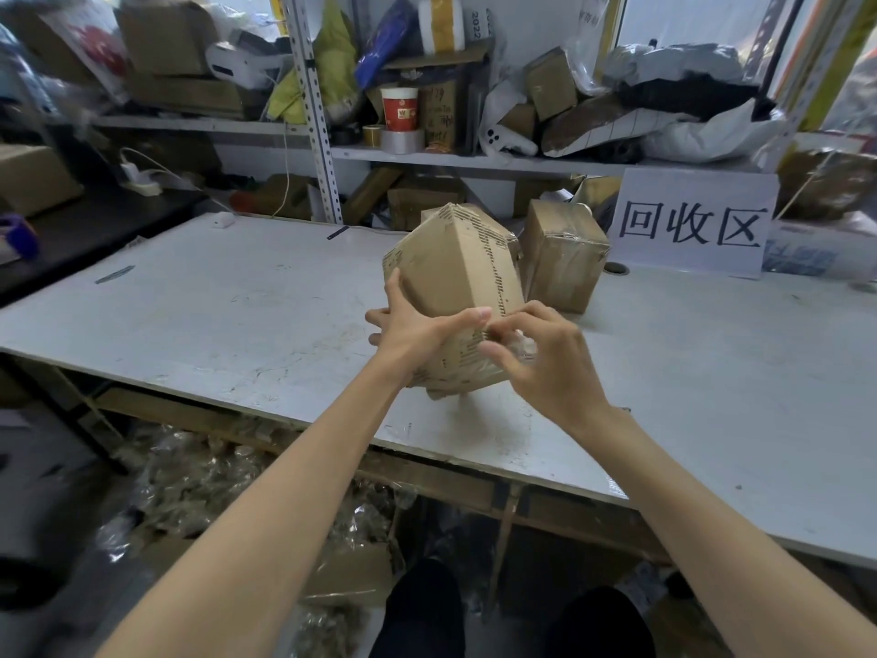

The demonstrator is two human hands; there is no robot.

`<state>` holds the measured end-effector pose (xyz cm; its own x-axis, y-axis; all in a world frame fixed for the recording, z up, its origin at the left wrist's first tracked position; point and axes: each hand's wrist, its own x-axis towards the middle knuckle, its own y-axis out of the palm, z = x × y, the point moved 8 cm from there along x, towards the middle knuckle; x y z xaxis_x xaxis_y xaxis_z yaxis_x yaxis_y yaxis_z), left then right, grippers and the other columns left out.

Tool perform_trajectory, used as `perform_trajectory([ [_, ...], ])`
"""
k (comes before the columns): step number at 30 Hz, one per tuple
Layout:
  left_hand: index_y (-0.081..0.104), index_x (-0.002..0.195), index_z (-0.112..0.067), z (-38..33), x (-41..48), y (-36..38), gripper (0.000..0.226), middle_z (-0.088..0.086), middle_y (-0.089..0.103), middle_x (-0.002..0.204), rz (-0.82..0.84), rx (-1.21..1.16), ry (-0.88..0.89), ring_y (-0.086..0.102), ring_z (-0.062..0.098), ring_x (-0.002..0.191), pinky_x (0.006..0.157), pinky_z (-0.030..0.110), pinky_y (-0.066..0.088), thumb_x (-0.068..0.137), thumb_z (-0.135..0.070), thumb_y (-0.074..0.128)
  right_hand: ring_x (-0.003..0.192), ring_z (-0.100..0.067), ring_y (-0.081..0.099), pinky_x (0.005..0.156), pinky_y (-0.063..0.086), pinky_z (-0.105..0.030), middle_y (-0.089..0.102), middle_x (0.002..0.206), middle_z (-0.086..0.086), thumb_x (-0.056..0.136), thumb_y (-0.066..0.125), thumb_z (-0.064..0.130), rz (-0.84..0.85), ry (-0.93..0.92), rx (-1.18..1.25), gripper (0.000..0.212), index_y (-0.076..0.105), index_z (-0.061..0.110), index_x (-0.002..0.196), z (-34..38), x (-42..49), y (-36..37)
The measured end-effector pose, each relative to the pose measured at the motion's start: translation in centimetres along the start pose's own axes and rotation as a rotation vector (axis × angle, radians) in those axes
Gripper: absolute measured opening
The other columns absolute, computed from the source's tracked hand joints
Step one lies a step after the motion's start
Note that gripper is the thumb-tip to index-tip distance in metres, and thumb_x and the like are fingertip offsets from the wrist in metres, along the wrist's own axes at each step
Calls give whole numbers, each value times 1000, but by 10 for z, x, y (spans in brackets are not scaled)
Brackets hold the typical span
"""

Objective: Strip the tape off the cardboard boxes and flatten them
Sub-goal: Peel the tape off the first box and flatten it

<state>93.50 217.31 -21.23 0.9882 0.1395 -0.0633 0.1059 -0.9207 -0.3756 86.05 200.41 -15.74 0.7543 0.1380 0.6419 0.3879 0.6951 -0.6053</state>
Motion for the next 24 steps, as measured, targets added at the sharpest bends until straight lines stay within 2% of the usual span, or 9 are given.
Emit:
perform_trajectory([
  [6, -2, 149, -44, -3, -3, 3, 135, 8, 24, 140, -29, 31, 7, 32, 36, 134, 104, 55, 42, 49, -64, 87, 91, -25, 60, 64, 47, -32, 62, 87, -4, 70, 81, 12, -73, 102, -20, 17, 68, 5, 76, -5, -3, 3],
  [8, -1, 150, -44, -2, -3, 2, 134, 8, 23, 140, -27, 23, -5, 32, 35, 134, 104, 55, 42, 51, -64, 87, 96, -25, 58, 69, 48, -32, 61, 91, -3, 69, 83, 13, -11, 107, 12, 22, 65, 6, 81, -7, 1, 7],
  [12, 1, 149, -43, 4, -2, -3, 135, 8, 24, 137, -45, -13, -79, 34, 36, 132, 102, 57, 44, 47, -69, 84, 96, -23, 54, 72, 48, -35, 60, 102, -3, 59, 89, 28, 151, 16, -67, 52, 60, 8, 97, -4, 4, 14],
  [17, 1, 149, -42, 4, -3, -4, 136, 9, 25, 134, -55, -20, -118, 34, 36, 130, 102, 55, 44, 44, -70, 82, 94, -28, 57, 65, 53, -42, 61, 101, -8, 67, 83, 15, 48, -50, -230, 41, 60, 4, 100, 0, 3, 14],
  [19, 1, 150, -42, 6, -2, -7, 136, 9, 25, 137, -40, -50, -122, 33, 38, 131, 103, 57, 44, 42, -68, 82, 96, -28, 58, 70, 54, -41, 62, 106, -10, 68, 82, 10, 62, -56, -184, 44, 61, 4, 107, -2, 6, 14],
  [21, 1, 150, -42, 7, -1, -9, 137, 9, 25, 138, -28, -61, -114, 33, 38, 132, 103, 57, 43, 42, -66, 82, 96, -29, 60, 73, 54, -39, 65, 105, -11, 72, 79, 4, 79, -76, -100, 34, 63, 3, 102, -2, 9, 12],
  [22, 1, 150, -42, 6, -1, -10, 137, 9, 25, 139, -26, -65, -105, 33, 37, 132, 103, 57, 43, 43, -64, 82, 93, -29, 62, 71, 55, -38, 66, 102, -11, 73, 77, 0, 88, -86, -79, 26, 64, 3, 96, -1, 11, 11],
  [24, 2, 150, -42, 5, -2, -11, 135, 9, 26, 139, -25, -72, -85, 34, 36, 132, 103, 57, 43, 43, -63, 82, 78, -22, 63, 66, 54, -30, 69, 91, -8, 73, 75, -4, 102, -70, -49, 24, 63, 5, 92, -3, 15, 9],
])
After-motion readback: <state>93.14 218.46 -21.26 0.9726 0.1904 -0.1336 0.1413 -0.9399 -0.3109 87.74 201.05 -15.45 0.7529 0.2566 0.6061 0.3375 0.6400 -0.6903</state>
